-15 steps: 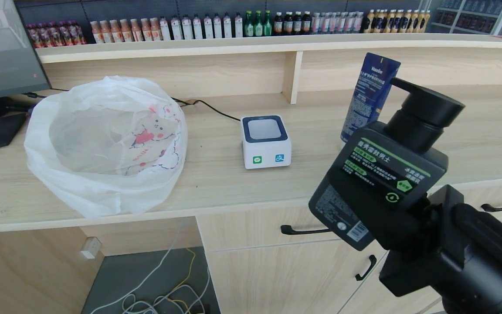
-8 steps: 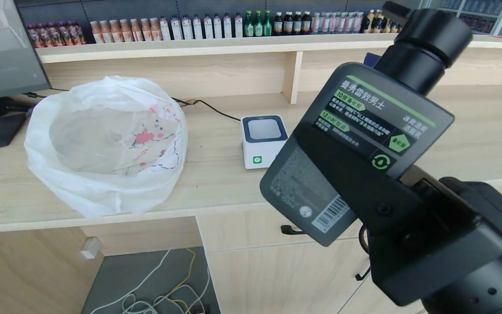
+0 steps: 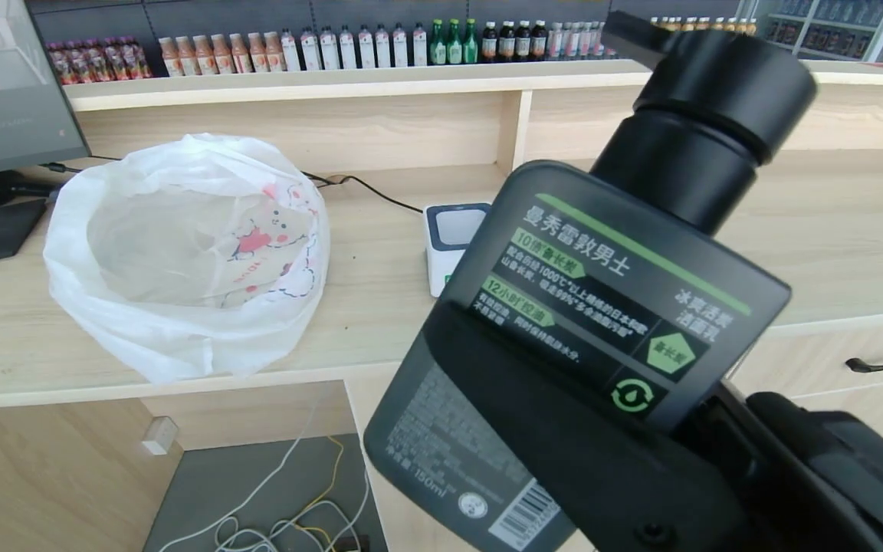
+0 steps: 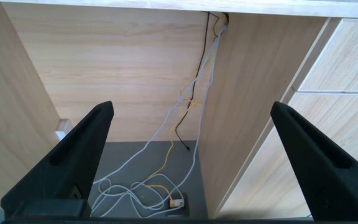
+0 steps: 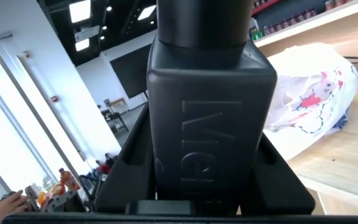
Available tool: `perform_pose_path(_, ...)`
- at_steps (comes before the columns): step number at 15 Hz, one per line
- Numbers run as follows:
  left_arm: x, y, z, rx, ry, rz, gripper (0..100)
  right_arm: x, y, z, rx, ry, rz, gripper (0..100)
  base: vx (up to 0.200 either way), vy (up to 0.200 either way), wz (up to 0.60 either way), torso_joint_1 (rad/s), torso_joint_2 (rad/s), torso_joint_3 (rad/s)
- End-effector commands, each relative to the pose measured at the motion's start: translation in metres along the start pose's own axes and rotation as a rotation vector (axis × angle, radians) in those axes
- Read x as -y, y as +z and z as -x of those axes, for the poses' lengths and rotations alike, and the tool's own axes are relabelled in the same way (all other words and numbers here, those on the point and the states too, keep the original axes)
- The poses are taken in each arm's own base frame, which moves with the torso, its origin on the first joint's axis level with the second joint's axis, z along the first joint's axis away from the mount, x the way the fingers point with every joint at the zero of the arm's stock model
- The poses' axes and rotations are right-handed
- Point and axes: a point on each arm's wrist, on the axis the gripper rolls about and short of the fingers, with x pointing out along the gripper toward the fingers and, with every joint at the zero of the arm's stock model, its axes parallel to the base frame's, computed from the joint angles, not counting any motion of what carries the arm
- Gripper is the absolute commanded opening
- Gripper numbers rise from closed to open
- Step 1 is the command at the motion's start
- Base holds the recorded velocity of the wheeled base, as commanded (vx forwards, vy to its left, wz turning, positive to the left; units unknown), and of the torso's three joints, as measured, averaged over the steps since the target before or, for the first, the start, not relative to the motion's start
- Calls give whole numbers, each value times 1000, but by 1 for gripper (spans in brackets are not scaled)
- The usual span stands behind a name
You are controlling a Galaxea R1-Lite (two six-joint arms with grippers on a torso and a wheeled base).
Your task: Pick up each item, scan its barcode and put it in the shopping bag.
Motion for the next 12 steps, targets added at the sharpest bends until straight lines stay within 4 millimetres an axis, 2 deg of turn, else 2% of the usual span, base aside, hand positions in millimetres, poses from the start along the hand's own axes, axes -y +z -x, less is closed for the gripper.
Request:
perform_pose_path(1,0,0,0,1,0,0,100,-1,-6,-1,-17,3,-1,0,0,0,0,0,0,0)
perform_pose_path(4,0,0,0,1,0,-1,100,-2,-3,-3,-3,7,-23,0,0,0,0,0,0,0)
perform_pose_path(12,0,0,0,1,0,0,100,1,-13,-2,-40,-8,-10,0,0,0,0,0,0,0)
